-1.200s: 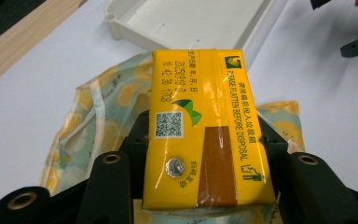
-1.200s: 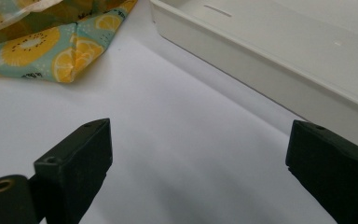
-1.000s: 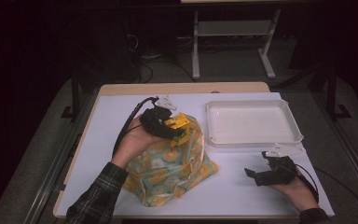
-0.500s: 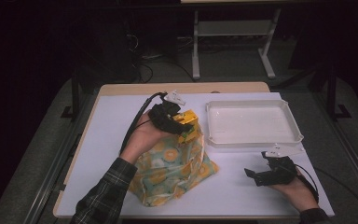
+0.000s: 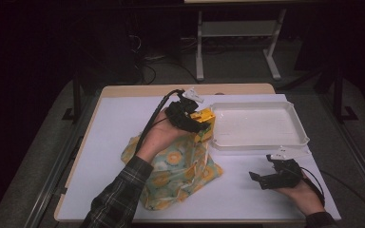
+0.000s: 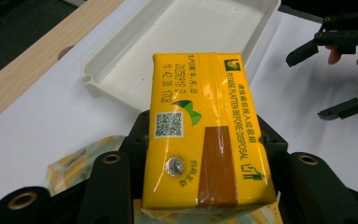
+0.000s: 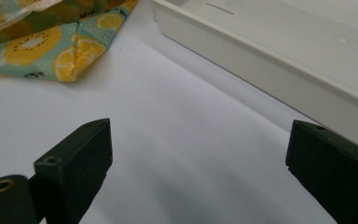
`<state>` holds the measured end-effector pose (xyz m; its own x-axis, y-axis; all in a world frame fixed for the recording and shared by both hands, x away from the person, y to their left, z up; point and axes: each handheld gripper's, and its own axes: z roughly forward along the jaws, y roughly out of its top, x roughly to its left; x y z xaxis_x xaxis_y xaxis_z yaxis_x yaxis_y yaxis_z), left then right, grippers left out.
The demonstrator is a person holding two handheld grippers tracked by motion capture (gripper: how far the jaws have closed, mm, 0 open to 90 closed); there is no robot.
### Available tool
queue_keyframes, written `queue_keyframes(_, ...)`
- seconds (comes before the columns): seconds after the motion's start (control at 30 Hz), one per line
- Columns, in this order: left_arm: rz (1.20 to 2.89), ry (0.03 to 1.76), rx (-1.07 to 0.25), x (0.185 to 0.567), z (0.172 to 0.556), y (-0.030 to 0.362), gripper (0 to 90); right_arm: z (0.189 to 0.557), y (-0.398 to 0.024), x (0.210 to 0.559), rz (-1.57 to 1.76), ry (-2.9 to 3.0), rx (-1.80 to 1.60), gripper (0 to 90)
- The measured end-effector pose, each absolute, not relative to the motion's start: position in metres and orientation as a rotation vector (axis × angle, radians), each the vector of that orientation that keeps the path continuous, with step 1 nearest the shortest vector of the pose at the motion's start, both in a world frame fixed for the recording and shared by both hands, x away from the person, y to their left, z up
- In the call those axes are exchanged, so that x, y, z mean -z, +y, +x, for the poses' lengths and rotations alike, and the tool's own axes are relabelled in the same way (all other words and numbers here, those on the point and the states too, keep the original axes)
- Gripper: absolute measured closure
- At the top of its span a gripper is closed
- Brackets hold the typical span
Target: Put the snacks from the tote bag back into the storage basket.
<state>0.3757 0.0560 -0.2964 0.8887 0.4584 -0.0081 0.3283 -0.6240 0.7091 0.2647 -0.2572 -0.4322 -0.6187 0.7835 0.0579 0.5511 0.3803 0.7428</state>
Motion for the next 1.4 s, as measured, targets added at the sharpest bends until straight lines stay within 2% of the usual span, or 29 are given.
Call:
queue_keyframes(0.73, 2.275, 0.521, -0.212, 0.309, 0.398, 0.005, 52.2, 0.266, -0.26, 0.432, 1.181, 2.333, -1.092, 6.9)
queue_keyframes(1.4, 2.246, 0.517, -0.204, 0.332, 0.409, -0.02, 52.1, 0.266, -0.262, 0.433, 1.188, 2.331, -1.09, 6.9)
